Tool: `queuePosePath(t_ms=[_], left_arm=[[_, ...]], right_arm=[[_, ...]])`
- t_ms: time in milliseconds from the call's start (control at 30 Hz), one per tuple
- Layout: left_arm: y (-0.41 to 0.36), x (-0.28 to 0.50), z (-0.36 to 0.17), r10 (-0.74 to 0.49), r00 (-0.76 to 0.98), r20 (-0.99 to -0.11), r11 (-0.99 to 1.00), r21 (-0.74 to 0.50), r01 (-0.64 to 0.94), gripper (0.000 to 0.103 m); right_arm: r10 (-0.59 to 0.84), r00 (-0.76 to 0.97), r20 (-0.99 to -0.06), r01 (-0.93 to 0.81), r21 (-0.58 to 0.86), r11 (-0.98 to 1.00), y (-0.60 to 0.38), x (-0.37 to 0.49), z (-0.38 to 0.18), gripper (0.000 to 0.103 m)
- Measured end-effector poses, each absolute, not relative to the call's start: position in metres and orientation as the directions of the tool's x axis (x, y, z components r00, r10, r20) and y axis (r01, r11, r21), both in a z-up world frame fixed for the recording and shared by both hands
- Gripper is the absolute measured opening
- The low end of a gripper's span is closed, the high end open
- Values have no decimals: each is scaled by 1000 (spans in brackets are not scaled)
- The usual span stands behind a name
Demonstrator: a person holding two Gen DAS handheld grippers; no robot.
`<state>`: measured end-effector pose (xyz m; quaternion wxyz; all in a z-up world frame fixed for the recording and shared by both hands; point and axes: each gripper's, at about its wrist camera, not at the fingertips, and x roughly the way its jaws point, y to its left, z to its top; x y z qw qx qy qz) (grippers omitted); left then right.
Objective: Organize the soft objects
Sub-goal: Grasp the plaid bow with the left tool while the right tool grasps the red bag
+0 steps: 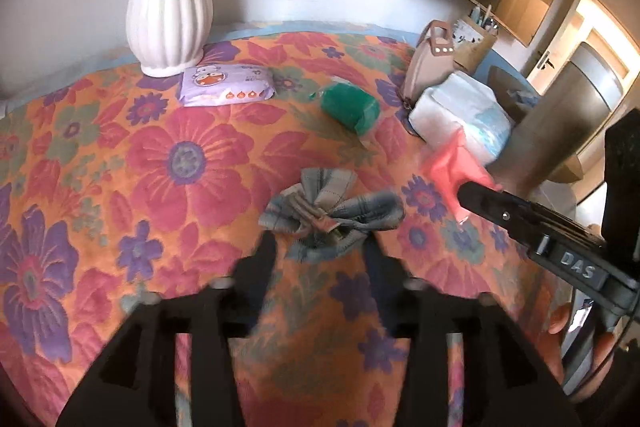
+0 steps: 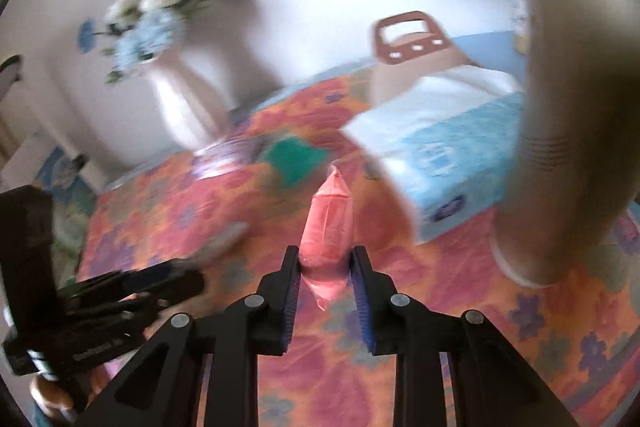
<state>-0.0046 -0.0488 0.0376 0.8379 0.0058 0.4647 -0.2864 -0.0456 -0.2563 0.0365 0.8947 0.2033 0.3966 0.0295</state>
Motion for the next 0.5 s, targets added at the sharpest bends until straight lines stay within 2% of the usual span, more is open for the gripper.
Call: queuePosePath(t_ms=[33, 100, 133, 233, 300, 333, 367, 433, 467, 500], left_arm=[[-47, -5, 39, -478, 404, -780, 835, -261, 484, 51], [-44, -7, 40, -479, 414, -774, 839, -266, 474, 84], [-44, -4, 40, -481, 423, -768, 841, -269, 469, 88], [-45, 0, 40, -510, 407, -758, 827, -302, 473, 90], [-51, 5, 38, -517, 397, -759, 825, -318, 466, 89], [-55, 8, 36, -508, 399, -764, 832, -315, 456, 89], [-60, 12, 33, -498, 395, -772, 839, -312, 447, 89], [-72, 19, 23, -478, 373, -795, 847, -306, 434, 88], [-77, 20, 20, -462, 373, -804, 854, -291, 431, 81], [-84, 18, 19, -421, 410, -809, 871, -235, 432, 76]], right_arm=[[264, 680, -684, 80, 427, 901, -255, -47, 38, 25], [337, 652, -680, 58, 488, 871, -256, -48, 36, 25], [342, 634, -694, 75, 495, 866, -257, -48, 33, 25], [338, 571, -748, 138, 493, 859, -268, -49, 16, 28], [340, 561, -755, 168, 505, 846, -277, -53, 9, 50], [335, 572, -749, 176, 511, 841, -282, -57, 10, 52], [323, 578, -749, 178, 502, 847, -283, -59, 12, 59], [281, 583, -762, 168, 452, 876, -281, -61, 18, 61], [266, 588, -764, 145, 423, 895, -278, -62, 22, 62], [263, 585, -767, 129, 408, 904, -276, -63, 23, 69]])
